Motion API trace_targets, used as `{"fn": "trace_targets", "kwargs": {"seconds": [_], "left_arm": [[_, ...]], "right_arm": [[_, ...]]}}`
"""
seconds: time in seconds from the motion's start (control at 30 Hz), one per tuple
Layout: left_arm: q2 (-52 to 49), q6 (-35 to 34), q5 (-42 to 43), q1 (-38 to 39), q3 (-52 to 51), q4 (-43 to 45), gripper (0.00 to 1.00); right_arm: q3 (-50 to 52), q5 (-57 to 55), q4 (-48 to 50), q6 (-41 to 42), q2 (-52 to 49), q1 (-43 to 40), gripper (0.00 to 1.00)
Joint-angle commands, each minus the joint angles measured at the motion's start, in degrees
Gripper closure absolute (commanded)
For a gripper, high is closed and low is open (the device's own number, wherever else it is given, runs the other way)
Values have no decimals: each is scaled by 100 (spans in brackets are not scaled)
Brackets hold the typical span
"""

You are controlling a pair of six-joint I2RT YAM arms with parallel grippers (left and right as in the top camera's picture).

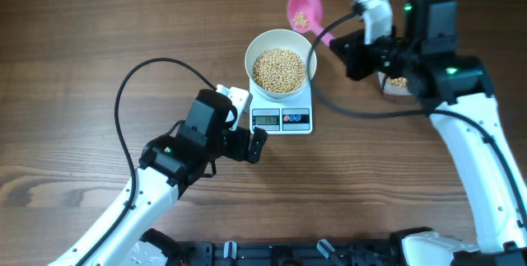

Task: Scoop item into bowl and weigh 150g on scale
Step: 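Carry the pink scoop left over the white bowl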

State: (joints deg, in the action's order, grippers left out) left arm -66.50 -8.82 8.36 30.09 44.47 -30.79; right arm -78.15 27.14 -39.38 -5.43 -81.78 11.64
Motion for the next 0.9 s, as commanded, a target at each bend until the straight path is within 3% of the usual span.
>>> {"fn": "trace_targets", "kwargs": {"seconds": [0.0,0.87], "left_arm": [[-33,70,-31,35,118,11,0],[-33,70,-31,35,118,11,0]], "right_arm": [[-103,-785,55,-577,0,302,96],[-101,-1233,127,-1305,-503,599,96]]}}
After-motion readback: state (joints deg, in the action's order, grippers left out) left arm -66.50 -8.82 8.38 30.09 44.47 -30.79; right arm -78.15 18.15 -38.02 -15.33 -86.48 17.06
